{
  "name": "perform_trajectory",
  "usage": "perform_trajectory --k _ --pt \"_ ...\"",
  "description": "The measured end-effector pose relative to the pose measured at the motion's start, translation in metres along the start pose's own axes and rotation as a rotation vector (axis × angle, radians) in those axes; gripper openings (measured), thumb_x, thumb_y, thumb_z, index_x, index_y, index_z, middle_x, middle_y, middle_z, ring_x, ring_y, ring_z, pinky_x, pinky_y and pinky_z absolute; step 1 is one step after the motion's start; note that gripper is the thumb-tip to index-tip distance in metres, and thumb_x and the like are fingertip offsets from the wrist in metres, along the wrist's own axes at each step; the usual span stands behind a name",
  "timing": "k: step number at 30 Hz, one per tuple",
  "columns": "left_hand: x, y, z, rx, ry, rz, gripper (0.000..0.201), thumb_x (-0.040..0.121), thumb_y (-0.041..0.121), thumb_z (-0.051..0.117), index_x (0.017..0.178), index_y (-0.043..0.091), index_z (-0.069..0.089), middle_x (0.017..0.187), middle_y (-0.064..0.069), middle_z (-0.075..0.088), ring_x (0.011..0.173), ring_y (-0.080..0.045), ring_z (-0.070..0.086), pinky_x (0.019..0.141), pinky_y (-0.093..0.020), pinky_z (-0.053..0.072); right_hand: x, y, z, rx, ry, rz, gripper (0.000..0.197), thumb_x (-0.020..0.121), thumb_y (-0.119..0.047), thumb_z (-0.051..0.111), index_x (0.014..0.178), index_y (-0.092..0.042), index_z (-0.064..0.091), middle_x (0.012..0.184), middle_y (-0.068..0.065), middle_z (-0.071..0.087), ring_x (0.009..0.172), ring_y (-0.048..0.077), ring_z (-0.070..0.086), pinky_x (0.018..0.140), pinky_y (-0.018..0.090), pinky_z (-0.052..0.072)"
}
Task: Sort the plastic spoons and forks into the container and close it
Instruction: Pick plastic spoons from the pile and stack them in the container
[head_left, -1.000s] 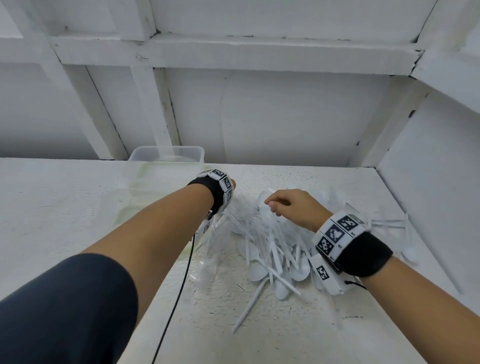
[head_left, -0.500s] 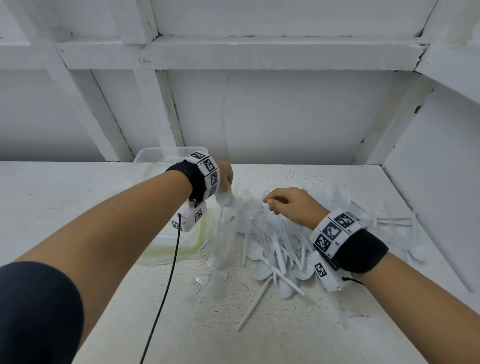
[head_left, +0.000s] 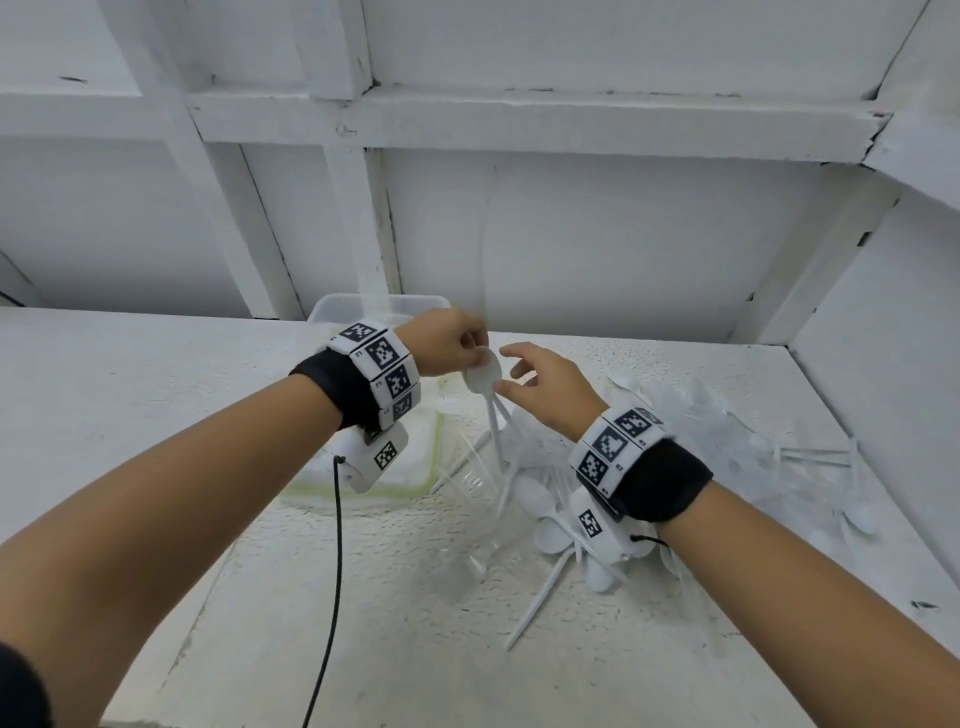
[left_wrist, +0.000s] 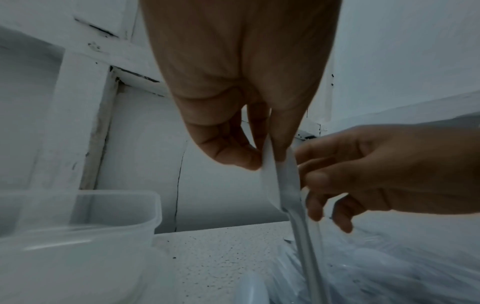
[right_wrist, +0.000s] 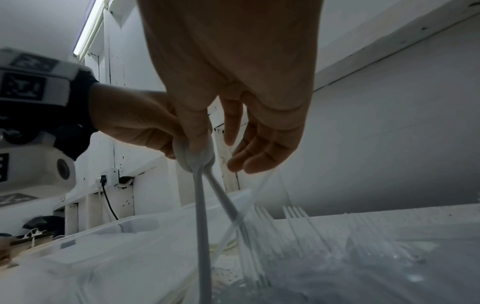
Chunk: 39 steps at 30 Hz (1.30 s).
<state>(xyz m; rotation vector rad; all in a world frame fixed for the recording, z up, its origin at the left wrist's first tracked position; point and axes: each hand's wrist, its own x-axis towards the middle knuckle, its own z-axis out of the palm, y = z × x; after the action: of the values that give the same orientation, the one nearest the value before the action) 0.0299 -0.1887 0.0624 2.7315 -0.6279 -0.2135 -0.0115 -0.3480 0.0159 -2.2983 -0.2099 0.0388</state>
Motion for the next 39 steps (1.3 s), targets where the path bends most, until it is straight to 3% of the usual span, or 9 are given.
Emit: perform_trajectory --k 5,12,16,20,22,25,30,34,39 --pt "-0.013 0.004 0.004 -0.276 -0.034 -0.018 0.016 0.085 0.025 0.066 0.094 0.013 0.059 0.084 0.0 0.063 0.059 -0.01 0.056 0.06 -0.021 0.046 0.005 -0.001 0.01 0.07 0.106 0.018 0.019 0.086 -0.024 0.065 0.09 -0.006 0.066 0.09 0.009 0.069 0.085 0.021 0.063 0.077 0.032 0.05" --pt "-0.026 0.002 0.002 -0.407 0.148 -0.056 0.018 0.086 0.005 0.059 0.104 0.008 0.06 0.086 -0.001 0.059 0.073 -0.017 0.056 0.07 -0.023 0.049 -0.004 0.0 -0.004 0.234 0.264 0.043 0.023 0.096 -0.017 0.047 0.092 0.001 0.06 0.086 0.013 0.068 0.084 0.029 0.066 0.076 0.043 0.055" --pt "-0.038 0.0 -0.005 -0.57 0.401 -0.084 0.006 0.09 0.016 0.057 0.088 0.013 0.061 0.076 0.001 0.06 0.064 -0.014 0.055 0.065 -0.021 0.048 -0.025 -0.014 -0.032 0.541 0.414 0.016 0.018 0.103 -0.023 0.029 0.089 -0.02 0.04 0.075 0.005 0.065 0.07 0.021 0.068 0.074 0.033 0.056" --pt "-0.052 0.004 -0.003 -0.981 0.495 -0.148 0.015 0.095 0.011 0.046 0.083 0.021 0.046 0.095 -0.015 0.064 0.087 -0.024 0.066 0.078 -0.038 0.057 -0.051 -0.015 -0.052 0.6 0.456 -0.003 0.019 0.103 -0.023 0.025 0.086 -0.027 0.033 0.061 0.005 0.05 0.047 0.016 0.057 0.055 0.034 0.055" --pt "-0.062 0.009 0.002 -1.11 0.503 -0.157 0.015 0.096 0.008 0.041 0.088 0.022 0.039 0.091 -0.011 0.065 0.077 -0.014 0.07 0.067 -0.026 0.057 -0.065 -0.008 -0.051 0.488 0.39 0.001 0.012 0.102 -0.028 0.028 0.093 -0.03 0.035 0.062 0.004 0.043 0.045 0.011 0.044 0.042 0.026 0.044" --pt "-0.074 0.013 0.014 -1.104 0.523 -0.173 0.009 0.097 0.013 0.043 0.1 0.02 0.039 0.077 -0.005 0.061 0.062 -0.013 0.064 0.062 -0.026 0.054 -0.087 0.012 -0.037 0.158 0.109 0.038 0.02 0.096 -0.035 0.045 0.111 -0.026 0.037 0.079 -0.003 0.055 0.061 0.011 0.052 0.053 0.023 0.047" --pt "-0.087 0.019 0.044 -1.032 0.408 -0.122 0.011 0.097 0.027 0.046 0.099 0.024 0.056 0.067 0.0 0.049 0.051 -0.007 0.049 0.05 -0.023 0.046 -0.108 0.044 -0.001 -0.506 -0.224 0.054 0.014 0.094 -0.023 0.051 0.093 -0.011 0.058 0.074 -0.004 0.045 0.08 0.021 0.056 0.057 0.018 0.035" --pt "-0.088 0.027 0.065 -0.791 0.321 -0.114 0.02 0.096 0.034 0.045 0.1 0.02 0.057 0.064 0.01 0.047 0.046 0.001 0.041 0.044 -0.013 0.034 -0.11 0.045 0.014 -0.719 -0.221 0.068 0.023 0.095 -0.026 0.045 0.108 -0.01 0.054 0.105 0.006 0.051 0.091 0.027 0.058 0.071 0.031 0.043" --pt "-0.084 0.025 0.086 -0.513 0.143 -0.141 0.018 0.095 0.027 0.047 0.079 0.019 0.05 0.067 0.005 0.046 0.055 -0.007 0.039 0.047 -0.012 0.031 -0.108 0.04 0.019 -0.756 -0.254 0.054 0.027 0.095 -0.028 0.044 0.119 -0.017 0.052 0.111 0.007 0.048 0.082 0.027 0.058 0.064 0.029 0.039"
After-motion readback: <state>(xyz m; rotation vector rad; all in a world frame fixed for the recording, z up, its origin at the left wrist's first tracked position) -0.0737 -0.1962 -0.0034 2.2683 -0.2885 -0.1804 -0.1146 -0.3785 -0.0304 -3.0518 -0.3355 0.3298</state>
